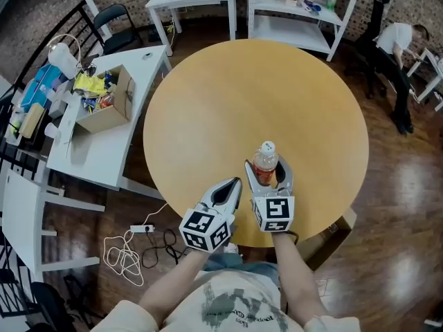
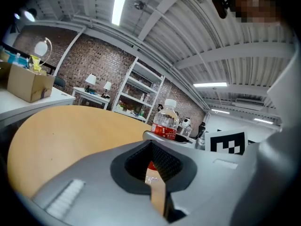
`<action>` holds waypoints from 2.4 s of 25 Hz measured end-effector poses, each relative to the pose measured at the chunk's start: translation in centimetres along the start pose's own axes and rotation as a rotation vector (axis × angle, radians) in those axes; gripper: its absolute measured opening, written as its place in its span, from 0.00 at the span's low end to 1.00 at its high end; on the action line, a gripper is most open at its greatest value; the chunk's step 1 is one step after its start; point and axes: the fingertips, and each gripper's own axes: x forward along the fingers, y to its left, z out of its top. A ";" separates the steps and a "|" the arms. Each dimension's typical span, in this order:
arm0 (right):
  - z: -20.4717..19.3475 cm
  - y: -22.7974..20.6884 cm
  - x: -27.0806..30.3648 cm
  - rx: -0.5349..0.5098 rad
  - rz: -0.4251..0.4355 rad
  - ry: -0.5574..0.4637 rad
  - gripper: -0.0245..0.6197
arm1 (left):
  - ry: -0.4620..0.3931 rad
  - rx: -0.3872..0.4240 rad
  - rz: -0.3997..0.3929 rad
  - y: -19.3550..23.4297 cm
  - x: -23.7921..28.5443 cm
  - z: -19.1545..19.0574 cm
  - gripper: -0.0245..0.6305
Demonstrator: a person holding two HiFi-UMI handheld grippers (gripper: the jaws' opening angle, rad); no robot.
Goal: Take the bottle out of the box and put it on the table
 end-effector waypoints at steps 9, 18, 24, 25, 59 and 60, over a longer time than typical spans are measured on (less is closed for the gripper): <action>-2.2 0.9 0.6 -0.010 -0.048 0.025 0.52 | 0.026 -0.004 -0.041 1.6 0.4 -0.2 0.03; -2.8 0.9 -1.2 -0.021 -0.049 0.045 0.53 | 0.025 -0.039 -0.069 0.3 0.3 -1.1 0.03; -3.0 0.9 -1.4 -0.025 -0.033 0.086 0.53 | 0.010 -0.058 -0.064 -0.3 -0.4 -1.2 0.03; -2.9 0.9 -1.5 -0.021 -0.027 0.091 0.54 | 0.007 -0.060 -0.062 -0.3 -0.5 -1.2 0.03; 3.5 -0.9 -21.9 0.009 -0.153 0.033 0.05 | -0.039 0.053 -0.323 -16.9 -2.2 -2.7 0.03; 3.5 -1.2 -22.8 0.015 -0.158 0.032 0.04 | -0.039 0.058 -0.330 -17.8 -2.5 -2.8 0.03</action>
